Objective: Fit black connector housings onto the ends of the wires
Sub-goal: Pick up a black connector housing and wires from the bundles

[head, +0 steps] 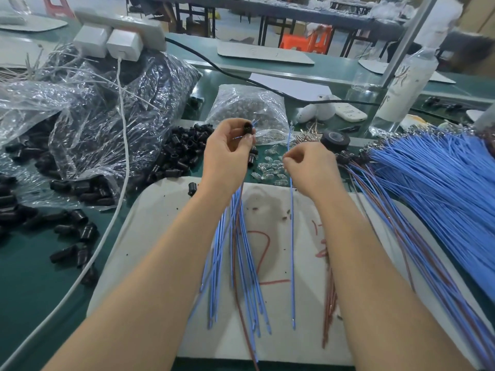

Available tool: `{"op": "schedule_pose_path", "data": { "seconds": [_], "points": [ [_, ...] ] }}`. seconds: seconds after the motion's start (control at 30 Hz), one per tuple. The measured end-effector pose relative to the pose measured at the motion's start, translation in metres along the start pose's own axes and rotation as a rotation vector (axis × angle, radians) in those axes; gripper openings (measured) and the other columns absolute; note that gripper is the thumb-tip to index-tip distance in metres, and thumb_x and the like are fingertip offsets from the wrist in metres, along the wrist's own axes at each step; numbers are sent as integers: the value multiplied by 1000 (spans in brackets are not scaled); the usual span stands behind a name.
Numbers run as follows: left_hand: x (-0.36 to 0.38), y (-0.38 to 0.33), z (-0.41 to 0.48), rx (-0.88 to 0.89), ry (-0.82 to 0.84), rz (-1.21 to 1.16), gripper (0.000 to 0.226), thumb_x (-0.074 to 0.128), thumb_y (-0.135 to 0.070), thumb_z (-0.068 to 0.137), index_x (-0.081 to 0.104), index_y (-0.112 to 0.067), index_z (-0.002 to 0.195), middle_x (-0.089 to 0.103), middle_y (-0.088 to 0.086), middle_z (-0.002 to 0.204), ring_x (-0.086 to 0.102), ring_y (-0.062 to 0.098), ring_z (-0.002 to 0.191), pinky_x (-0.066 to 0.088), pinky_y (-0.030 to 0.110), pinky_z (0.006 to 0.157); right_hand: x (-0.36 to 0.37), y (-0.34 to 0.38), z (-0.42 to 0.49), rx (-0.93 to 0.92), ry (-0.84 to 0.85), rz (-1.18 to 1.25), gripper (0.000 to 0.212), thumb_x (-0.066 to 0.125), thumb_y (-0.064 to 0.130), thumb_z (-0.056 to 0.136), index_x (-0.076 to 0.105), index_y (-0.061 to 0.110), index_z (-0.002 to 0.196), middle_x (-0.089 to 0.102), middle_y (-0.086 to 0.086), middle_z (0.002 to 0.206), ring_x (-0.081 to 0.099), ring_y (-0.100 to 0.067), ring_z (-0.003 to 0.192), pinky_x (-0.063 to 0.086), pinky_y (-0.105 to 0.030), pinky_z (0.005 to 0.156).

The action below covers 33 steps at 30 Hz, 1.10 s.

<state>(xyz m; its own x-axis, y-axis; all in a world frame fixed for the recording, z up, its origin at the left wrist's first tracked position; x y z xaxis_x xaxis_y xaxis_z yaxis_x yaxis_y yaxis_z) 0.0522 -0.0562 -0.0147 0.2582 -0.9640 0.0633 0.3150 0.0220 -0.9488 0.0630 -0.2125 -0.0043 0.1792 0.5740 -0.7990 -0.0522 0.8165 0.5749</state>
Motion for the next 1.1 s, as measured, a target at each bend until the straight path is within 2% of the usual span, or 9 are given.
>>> {"op": "schedule_pose_path", "data": {
  "seconds": [0.3, 0.47, 0.63, 0.77, 0.87, 0.93, 0.97, 1.03, 1.1],
  "points": [
    [5, 19, 7, 24, 21, 34, 23, 47, 10, 88, 59, -6, 100, 64, 0, 93, 61, 6, 88, 47, 15, 84, 50, 28, 36, -122, 79, -228, 27, 55, 14, 88, 66, 22, 112, 62, -7, 120, 52, -31, 117, 45, -37, 96],
    [6, 24, 6, 10, 29, -5, 28, 47, 10, 89, 58, -16, 94, 65, 1, 93, 62, 10, 90, 48, 18, 83, 60, 32, 44, -145, 164, -328, 41, 50, 17, 89, 51, 27, 129, 58, -9, 124, 50, -33, 119, 41, -41, 94],
    [8, 24, 5, 11, 31, 10, 24, 48, 9, 88, 60, -10, 98, 66, 1, 94, 62, 10, 92, 49, 21, 87, 68, 32, 43, -121, 104, -310, 32, 42, 20, 94, 51, 19, 125, 59, -9, 122, 51, -31, 118, 37, -41, 95],
    [7, 21, 4, 13, 31, -10, 24, 47, 9, 89, 59, -9, 98, 65, -1, 93, 61, 5, 84, 47, 18, 80, 56, 28, 41, -101, 45, -208, 28, 47, 17, 95, 51, 15, 122, 57, -12, 123, 49, -33, 118, 37, -42, 96],
    [6, 21, 2, 11, 65, 23, 23, 48, 5, 90, 59, -12, 100, 65, -4, 94, 60, 3, 85, 47, 18, 80, 30, 23, 37, -94, -3, 92, 15, 50, 17, 96, 59, 16, 108, 62, -7, 108, 59, -24, 103, 44, -33, 88],
    [9, 20, 0, 9, 95, 48, 22, 50, 3, 91, 59, -15, 100, 65, -5, 95, 61, 7, 90, 49, 22, 85, 15, 19, 26, -73, 4, 306, 3, 54, 20, 95, 53, 22, 93, 64, -2, 93, 66, -13, 80, 50, -30, 74],
    [11, 20, -2, 16, 109, 62, 22, 50, 3, 91, 59, -15, 101, 65, -5, 96, 61, 8, 91, 50, 24, 88, 9, 17, 18, -68, 4, 384, 11, 55, 20, 95, 49, 25, 87, 65, -3, 87, 66, -9, 67, 52, -29, 67],
    [16, 17, -6, 41, 138, 108, 21, 49, 3, 91, 60, -12, 102, 64, -6, 97, 61, 7, 92, 48, 23, 90, 1, 12, 4, -94, -20, 435, 14, 54, 17, 94, 49, 26, 85, 66, -5, 75, 63, -13, 57, 54, -36, 68],
    [20, 13, -10, 87, 169, 162, 22, 48, 4, 91, 60, -11, 104, 64, -6, 97, 61, 6, 91, 48, 20, 89, -4, 11, -7, -154, -64, 355, 14, 52, 13, 94, 58, 26, 92, 63, -4, 67, 61, -21, 61, 53, -36, 70]
  ]
}}
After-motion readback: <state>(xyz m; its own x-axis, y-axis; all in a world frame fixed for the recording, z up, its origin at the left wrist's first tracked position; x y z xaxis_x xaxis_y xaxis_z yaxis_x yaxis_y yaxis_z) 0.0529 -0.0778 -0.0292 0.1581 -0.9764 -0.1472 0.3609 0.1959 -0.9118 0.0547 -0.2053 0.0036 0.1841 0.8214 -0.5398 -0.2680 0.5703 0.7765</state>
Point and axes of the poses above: each hand's wrist, its own z-axis towards the middle knuckle, its own x-axis out of the palm, y = z × x, the point moved 5 cm from there along z, towards the middle knuckle
